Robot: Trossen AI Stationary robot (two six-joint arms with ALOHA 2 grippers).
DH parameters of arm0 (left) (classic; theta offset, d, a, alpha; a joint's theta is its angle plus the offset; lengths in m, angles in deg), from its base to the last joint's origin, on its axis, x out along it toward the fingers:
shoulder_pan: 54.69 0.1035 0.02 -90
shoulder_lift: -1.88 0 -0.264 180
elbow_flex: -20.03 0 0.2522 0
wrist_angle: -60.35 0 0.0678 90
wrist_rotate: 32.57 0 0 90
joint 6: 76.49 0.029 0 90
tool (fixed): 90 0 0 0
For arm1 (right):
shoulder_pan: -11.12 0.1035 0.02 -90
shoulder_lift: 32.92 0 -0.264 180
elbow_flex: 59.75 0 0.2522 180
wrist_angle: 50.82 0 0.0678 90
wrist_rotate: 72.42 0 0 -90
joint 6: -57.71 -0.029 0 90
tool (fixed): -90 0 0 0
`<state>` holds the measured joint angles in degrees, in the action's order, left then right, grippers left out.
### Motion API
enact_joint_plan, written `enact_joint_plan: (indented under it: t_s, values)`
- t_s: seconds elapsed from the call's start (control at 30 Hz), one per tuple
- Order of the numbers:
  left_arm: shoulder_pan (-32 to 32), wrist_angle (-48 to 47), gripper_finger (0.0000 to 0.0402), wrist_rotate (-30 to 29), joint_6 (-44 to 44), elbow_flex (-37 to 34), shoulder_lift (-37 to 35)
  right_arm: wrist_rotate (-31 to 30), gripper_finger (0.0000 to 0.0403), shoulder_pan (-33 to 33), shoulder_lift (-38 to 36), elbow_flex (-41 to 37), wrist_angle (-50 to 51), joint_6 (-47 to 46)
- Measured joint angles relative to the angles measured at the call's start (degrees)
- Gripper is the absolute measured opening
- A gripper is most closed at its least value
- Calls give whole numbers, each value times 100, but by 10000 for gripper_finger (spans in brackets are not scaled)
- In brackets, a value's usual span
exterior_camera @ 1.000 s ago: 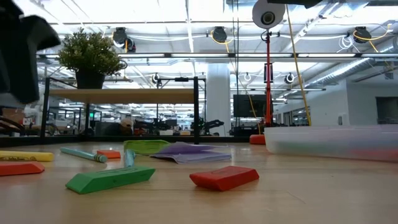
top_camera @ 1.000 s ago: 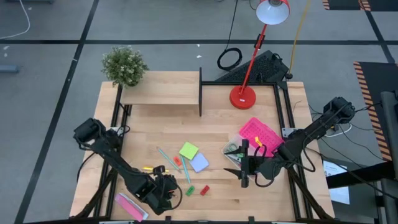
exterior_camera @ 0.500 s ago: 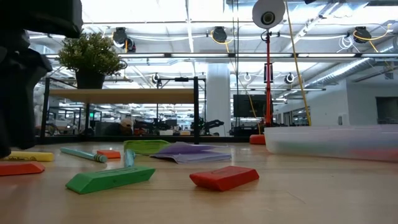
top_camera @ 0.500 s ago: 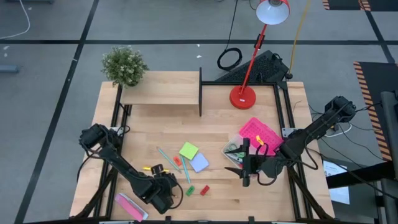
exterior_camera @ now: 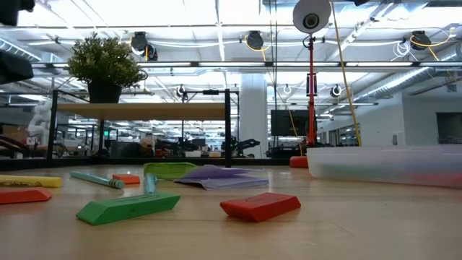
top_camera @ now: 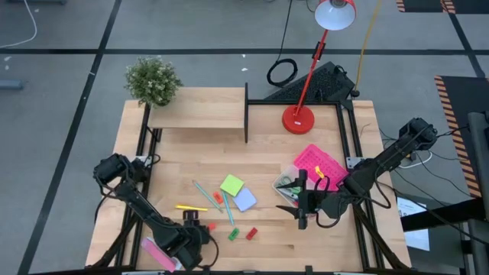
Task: Pack school essentials
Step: Put the black pencil into the pink supply box
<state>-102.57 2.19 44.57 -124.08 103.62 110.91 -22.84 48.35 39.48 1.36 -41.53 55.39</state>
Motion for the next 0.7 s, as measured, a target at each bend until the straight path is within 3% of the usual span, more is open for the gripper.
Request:
enact_joint_plan:
  t_s: [0.23,0.7]
  values:
    - [193,275,205,531,579,-292,-37,0,272,0,0,0,2,2]
    - [377,535,46,823,1092,-438,-26,2,272,2,0,0,71,7]
